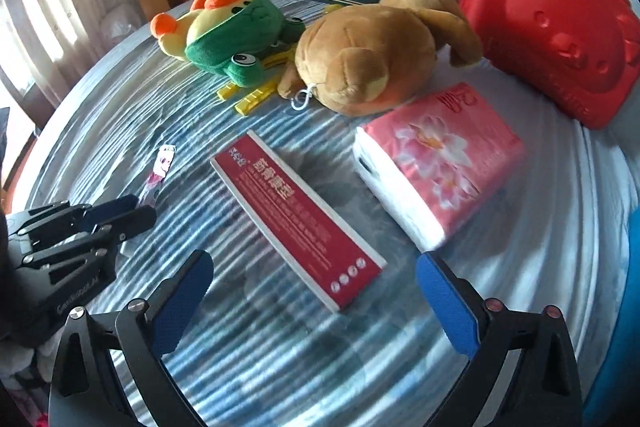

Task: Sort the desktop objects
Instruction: 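Grasp the ointment tube with the left gripper while the right grasps the red box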

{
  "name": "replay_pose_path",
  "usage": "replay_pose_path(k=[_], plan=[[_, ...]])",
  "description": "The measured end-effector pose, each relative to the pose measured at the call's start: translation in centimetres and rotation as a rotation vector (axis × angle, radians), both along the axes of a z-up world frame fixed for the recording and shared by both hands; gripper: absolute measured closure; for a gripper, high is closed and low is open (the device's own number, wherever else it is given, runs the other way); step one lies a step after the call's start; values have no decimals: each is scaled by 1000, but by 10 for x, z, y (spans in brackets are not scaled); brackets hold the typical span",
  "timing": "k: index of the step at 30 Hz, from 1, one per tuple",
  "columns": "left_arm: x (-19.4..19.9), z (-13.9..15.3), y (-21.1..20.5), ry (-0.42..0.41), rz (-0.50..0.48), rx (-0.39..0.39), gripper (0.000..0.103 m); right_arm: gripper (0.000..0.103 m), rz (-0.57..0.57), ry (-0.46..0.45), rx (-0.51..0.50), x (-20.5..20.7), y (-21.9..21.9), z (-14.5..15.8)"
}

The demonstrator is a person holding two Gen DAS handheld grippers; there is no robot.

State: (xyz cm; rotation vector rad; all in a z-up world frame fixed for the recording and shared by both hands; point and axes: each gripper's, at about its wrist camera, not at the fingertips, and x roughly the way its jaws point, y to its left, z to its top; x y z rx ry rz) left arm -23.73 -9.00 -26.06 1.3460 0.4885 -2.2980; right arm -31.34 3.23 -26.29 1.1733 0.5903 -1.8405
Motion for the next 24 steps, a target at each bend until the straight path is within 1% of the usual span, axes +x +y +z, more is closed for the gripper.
replay_pose_path(k=[4,5,6,7,8,10,11,12,16,18,19,21,24], plan=[[-3,-4,-7,-8,9,13,86,1,40,-15,81,-9,-32,-24],[-3,-5,-8,-7,11,16,86,8,46,-19,97,-10,-37,-28],[-3,-5,-9,-6,12,16,86,25,51,-22,108,-10,-41,-33],[-2,-5,-9,-6,12,16,86,32,55,-24,113,-8,-42,-36],[-2,-4,-9,-5,12,17,86,34,54,-9,118,-6,-41,-36],[0,-1,-7,-1,10,19,86,52,54,-9,115,-1,-36,-33],[1,2,-6,3,7,21,86,56,47,-29,102,1,-31,-30],[4,6,-3,10,1,22,86,58,36,-41,92,3,-26,-28],[16,24,12,39,-36,12,86,59,-10,-74,50,19,6,-11],[24,37,21,63,-55,-1,86,59,-27,-74,27,27,23,0],[29,45,26,77,-64,-8,86,59,-41,-62,11,33,34,10],[37,61,36,109,-83,-18,86,59,-55,-32,-10,46,43,29],[51,85,49,161,-104,2,86,59,-68,26,-55,68,67,62]])
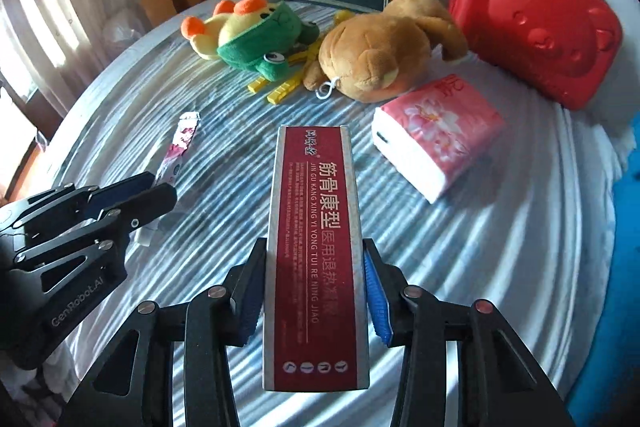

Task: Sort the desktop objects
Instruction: 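Grasp the ointment tube with the left gripper while the right grasps the red box, then carry the ointment tube and red box into the blue crate and release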

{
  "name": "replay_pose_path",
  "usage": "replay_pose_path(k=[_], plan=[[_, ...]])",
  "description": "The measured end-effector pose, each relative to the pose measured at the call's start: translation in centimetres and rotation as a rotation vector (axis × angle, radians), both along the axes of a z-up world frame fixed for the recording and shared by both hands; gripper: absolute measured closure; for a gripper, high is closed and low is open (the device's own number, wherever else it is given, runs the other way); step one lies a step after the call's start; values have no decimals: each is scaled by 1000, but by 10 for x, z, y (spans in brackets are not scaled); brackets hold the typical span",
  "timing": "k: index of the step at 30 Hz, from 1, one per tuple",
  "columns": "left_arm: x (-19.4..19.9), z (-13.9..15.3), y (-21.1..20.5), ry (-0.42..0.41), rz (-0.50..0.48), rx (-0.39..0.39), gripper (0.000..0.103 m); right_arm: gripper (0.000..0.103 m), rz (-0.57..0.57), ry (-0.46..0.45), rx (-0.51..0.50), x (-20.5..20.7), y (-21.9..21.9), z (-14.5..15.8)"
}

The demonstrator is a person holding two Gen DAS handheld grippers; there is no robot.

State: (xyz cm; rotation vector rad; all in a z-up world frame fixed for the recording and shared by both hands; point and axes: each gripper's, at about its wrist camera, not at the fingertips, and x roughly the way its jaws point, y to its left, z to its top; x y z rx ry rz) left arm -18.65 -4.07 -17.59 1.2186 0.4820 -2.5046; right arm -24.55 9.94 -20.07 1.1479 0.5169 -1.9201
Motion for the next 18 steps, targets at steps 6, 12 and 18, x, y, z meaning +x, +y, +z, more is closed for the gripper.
replay_pose_path(k=[6,12,18], plan=[[26,47,35,97,-61,-49,86,59,-39,130,-88,40,37,65],[45,101,78,219,-151,-122,86,59,-136,270,-225,73,100,138],[38,151,135,331,-268,-138,86,59,-285,407,-330,87,175,198]])
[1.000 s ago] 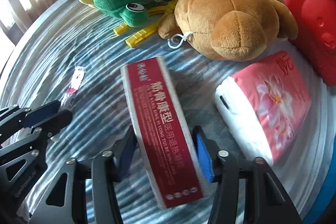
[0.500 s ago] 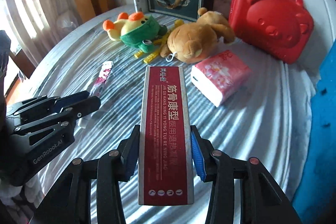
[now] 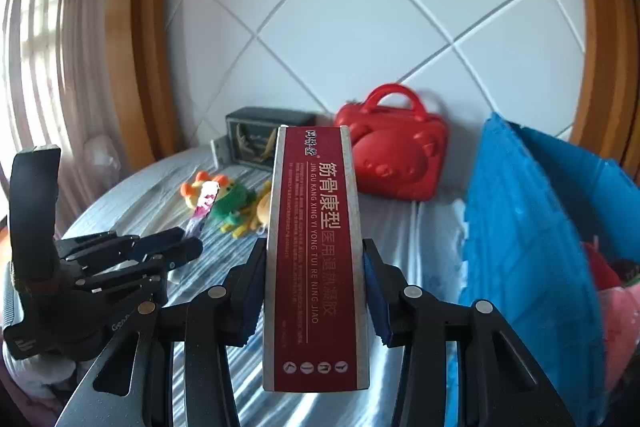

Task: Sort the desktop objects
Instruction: 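Carry the ointment tube and red box into the blue crate and release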

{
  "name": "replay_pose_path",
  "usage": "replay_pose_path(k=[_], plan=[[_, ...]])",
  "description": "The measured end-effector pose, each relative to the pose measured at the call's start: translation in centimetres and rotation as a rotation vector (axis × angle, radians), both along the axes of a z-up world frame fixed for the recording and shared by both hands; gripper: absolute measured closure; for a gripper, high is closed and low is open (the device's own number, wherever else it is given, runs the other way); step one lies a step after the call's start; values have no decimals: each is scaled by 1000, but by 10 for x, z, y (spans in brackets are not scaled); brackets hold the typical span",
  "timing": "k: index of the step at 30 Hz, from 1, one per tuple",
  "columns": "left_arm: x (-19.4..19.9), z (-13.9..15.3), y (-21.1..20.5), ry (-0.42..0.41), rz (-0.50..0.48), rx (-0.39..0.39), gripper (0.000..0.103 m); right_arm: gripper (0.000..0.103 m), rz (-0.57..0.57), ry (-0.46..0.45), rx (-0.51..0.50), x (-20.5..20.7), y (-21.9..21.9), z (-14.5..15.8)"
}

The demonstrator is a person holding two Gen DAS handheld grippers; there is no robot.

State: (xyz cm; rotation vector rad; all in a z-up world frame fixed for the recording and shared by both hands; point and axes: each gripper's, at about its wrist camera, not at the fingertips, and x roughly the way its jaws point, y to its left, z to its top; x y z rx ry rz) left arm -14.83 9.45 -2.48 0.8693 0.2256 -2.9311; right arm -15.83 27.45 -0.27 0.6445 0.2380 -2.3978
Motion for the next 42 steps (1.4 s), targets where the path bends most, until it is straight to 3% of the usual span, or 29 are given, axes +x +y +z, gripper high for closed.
replay_pose_path(k=[5,12,18,24,31,42], plan=[[-21,36,67,60,-117,-3,86,59,-159,90,-19,-1,69,29],[-47,78,177,140,-275,-34,86,59,-322,141,-73,-14,164,47],[-71,84,263,110,-383,-56,86,59,-472,156,-65,-34,248,46],[-103,77,331,34,-428,-85,86,59,-579,97,-49,-65,315,26],[-129,65,361,-40,-426,-95,86,59,-600,30,-36,-101,347,7],[-142,55,369,-89,-377,-118,84,59,-610,11,-9,-114,358,-7]])
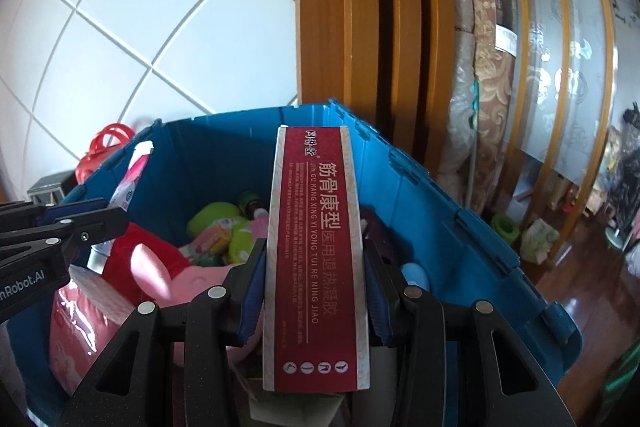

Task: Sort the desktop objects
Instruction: 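Carry the ointment tube and red box into the blue crate and release, then return both grippers from the crate to the items on the bed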

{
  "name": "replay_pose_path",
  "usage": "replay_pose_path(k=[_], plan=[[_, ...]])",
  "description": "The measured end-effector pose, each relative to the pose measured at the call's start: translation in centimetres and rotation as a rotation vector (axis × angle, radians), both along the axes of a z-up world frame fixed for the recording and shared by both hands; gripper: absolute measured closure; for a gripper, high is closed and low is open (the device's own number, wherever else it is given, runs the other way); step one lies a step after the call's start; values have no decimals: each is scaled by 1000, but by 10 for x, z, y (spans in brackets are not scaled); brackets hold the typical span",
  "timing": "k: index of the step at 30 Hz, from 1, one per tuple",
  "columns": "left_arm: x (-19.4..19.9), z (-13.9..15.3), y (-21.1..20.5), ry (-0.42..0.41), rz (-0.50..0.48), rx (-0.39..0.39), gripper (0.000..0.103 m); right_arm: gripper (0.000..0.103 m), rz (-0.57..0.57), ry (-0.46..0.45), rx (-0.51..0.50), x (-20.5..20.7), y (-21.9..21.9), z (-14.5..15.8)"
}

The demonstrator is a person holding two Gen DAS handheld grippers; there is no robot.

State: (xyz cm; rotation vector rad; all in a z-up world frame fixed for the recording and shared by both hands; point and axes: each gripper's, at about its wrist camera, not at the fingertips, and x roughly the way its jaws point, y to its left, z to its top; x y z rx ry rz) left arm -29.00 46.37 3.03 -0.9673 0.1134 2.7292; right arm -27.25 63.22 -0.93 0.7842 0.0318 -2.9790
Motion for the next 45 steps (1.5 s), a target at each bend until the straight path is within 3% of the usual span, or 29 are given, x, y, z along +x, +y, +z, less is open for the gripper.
replay_pose_path(k=[4,6,8,10,12,14,21,29,39,45], plan=[[2,0,-4,14,21,-6,50,58,-16,1,-7,0,1,2],[4,2,-8,24,28,0,46,52,-28,0,-2,0,1,2],[7,5,-13,32,35,15,45,37,-31,4,-3,1,1,3],[9,8,-19,40,44,24,44,10,-26,16,-9,3,1,5],[12,11,-24,46,57,27,41,0,-32,24,-8,6,0,7],[16,12,-29,56,65,31,37,0,-36,16,-10,7,0,9],[37,22,-62,102,58,91,36,0,-21,45,-17,29,-18,26],[65,29,-131,168,87,121,36,0,57,86,19,58,-86,47],[91,11,-291,159,190,132,36,0,135,79,44,79,-219,56],[103,-20,-410,104,343,85,36,0,225,59,-8,83,-303,49]])
